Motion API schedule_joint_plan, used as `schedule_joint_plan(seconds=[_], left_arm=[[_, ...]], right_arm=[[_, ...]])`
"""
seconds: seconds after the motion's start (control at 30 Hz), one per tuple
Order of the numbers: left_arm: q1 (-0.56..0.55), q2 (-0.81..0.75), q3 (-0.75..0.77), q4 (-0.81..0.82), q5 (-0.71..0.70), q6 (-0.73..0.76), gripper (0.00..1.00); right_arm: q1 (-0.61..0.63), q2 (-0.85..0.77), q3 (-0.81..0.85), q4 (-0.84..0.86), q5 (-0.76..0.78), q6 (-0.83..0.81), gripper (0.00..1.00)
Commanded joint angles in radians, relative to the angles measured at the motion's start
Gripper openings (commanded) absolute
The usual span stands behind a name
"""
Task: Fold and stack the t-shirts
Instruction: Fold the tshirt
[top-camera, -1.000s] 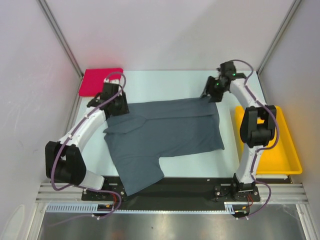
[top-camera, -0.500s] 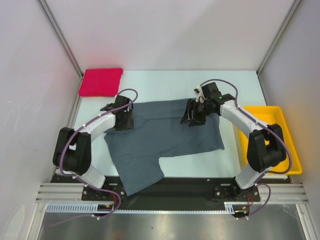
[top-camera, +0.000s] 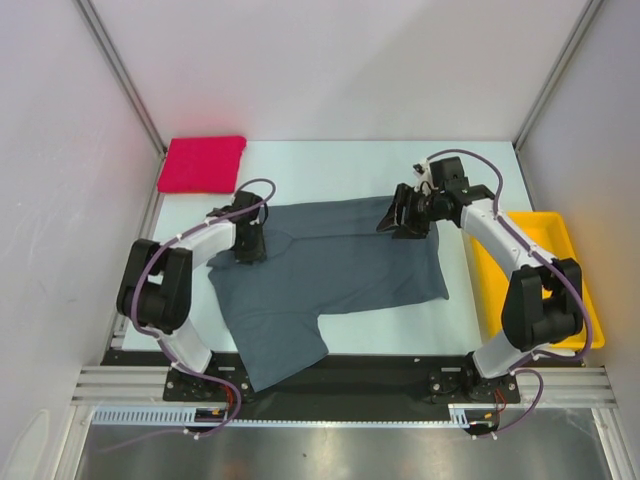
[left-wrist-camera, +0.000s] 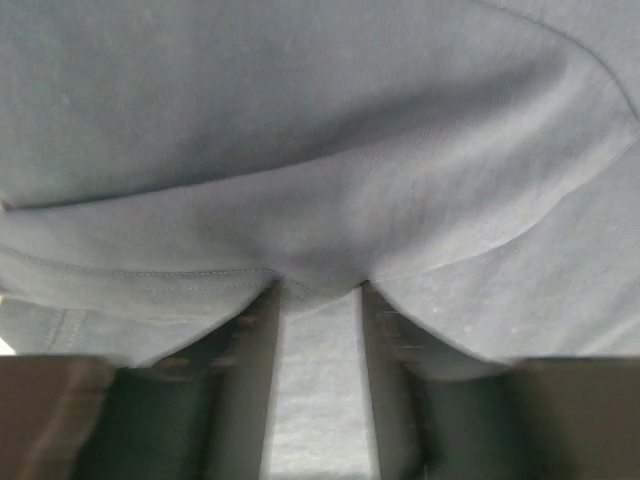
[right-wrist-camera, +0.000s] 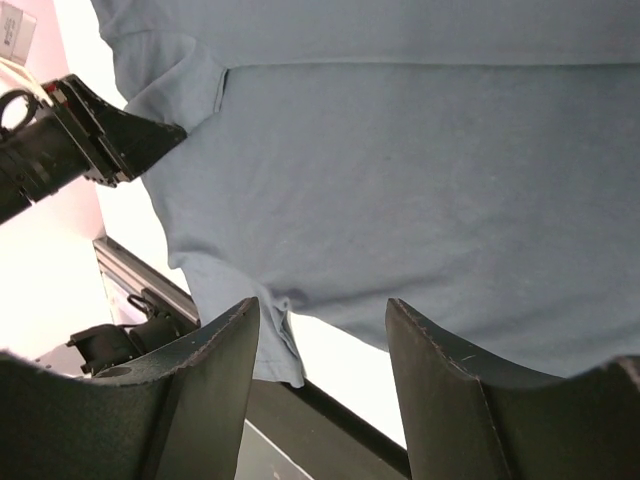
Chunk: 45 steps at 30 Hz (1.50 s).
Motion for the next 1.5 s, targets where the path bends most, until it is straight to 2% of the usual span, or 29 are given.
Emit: schedule_joint_plan(seconds=[0.0, 0.03, 0.13, 0.17, 0.27, 0.33, 0.47, 0.57, 0.6, 0.63, 0.67, 0.73, 0.77, 0.83, 0.9, 1.03, 1.1, 1.13, 1.27, 1.4, 1.43, 1.47], left_arm=[[0.006, 0.019, 0.054, 0.009, 0.022, -0.013, 0.36], [0.007, 0.021, 0.06, 0.007, 0.019, -0.005, 0.27], [0.006, 0.021, 0.096, -0.008, 0.001, 0.01, 0.18], [0.007, 0.019, 0.106, -0.019, -0.004, 0.015, 0.11], [0.007, 0.01, 0.169, -0.049, -0.024, 0.033, 0.06], [0.006, 0.025, 0.229, -0.065, -0.031, 0.055, 0.07], [0.007, 0.082, 0.332, -0.1, -0.05, 0.095, 0.08], [0.013, 0.137, 0.39, -0.111, -0.047, 0.121, 0.11], [0.019, 0.146, 0.41, -0.111, -0.045, 0.131, 0.13], [0.021, 0.154, 0.418, -0.111, -0.042, 0.136, 0.16], [0.026, 0.162, 0.422, -0.108, -0.041, 0.141, 0.21], [0.039, 0.16, 0.427, -0.105, -0.047, 0.147, 0.31], [0.047, 0.157, 0.427, -0.098, -0.038, 0.145, 0.43], [0.065, 0.134, 0.424, -0.088, 0.004, 0.144, 0.51], [0.073, 0.107, 0.428, -0.091, 0.014, 0.148, 0.54], [0.114, 0.004, 0.378, -0.1, 0.023, 0.127, 0.55], [0.157, -0.066, 0.279, -0.066, 0.059, 0.077, 0.54], [0.168, -0.15, 0.24, -0.049, 0.074, 0.061, 0.53], [0.179, -0.324, 0.046, 0.023, 0.119, 0.012, 0.52], [0.181, -0.422, -0.036, 0.037, 0.119, -0.008, 0.52], [0.184, -0.435, -0.044, 0.032, 0.119, -0.008, 0.52], [0.193, -0.453, -0.047, 0.026, 0.119, -0.002, 0.52]], right_arm=[[0.008, 0.022, 0.023, 0.029, -0.027, 0.007, 0.59], [0.017, 0.036, 0.026, 0.031, -0.022, 0.007, 0.59], [0.034, 0.068, 0.032, 0.048, -0.03, 0.022, 0.59], [0.042, 0.081, 0.034, 0.057, -0.047, 0.03, 0.57], [0.085, 0.142, 0.035, 0.144, -0.114, 0.082, 0.57], [0.102, 0.209, 0.029, 0.255, -0.206, 0.179, 0.57], [0.148, 0.321, 0.057, 0.46, -0.287, 0.346, 0.57], [0.186, 0.422, 0.072, 0.675, -0.34, 0.525, 0.58], [0.197, 0.449, 0.077, 0.806, -0.347, 0.586, 0.57], [0.208, 0.475, 0.084, 0.868, -0.354, 0.64, 0.58], [0.224, 0.533, 0.089, 1.005, -0.36, 0.759, 0.58], [0.238, 0.585, 0.124, 1.098, -0.348, 0.828, 0.58], [0.255, 0.629, 0.148, 1.094, -0.332, 0.831, 0.57], [0.275, 0.67, 0.23, 1.074, -0.311, 0.819, 0.57], [0.304, 0.719, 0.261, 1.071, -0.294, 0.838, 0.57], [0.346, 0.766, 0.307, 1.094, -0.214, 0.862, 0.56], [0.361, 0.78, 0.337, 1.061, -0.177, 0.865, 0.56], [0.372, 0.8, 0.356, 1.041, -0.139, 0.86, 0.55], [0.381, 0.864, 0.462, 0.965, -0.061, 0.894, 0.45], [0.383, 0.91, 0.52, 0.922, -0.016, 0.931, 0.4], [0.383, 0.912, 0.526, 0.907, -0.001, 0.92, 0.36], [0.384, 0.909, 0.534, 0.854, 0.01, 0.911, 0.35]])
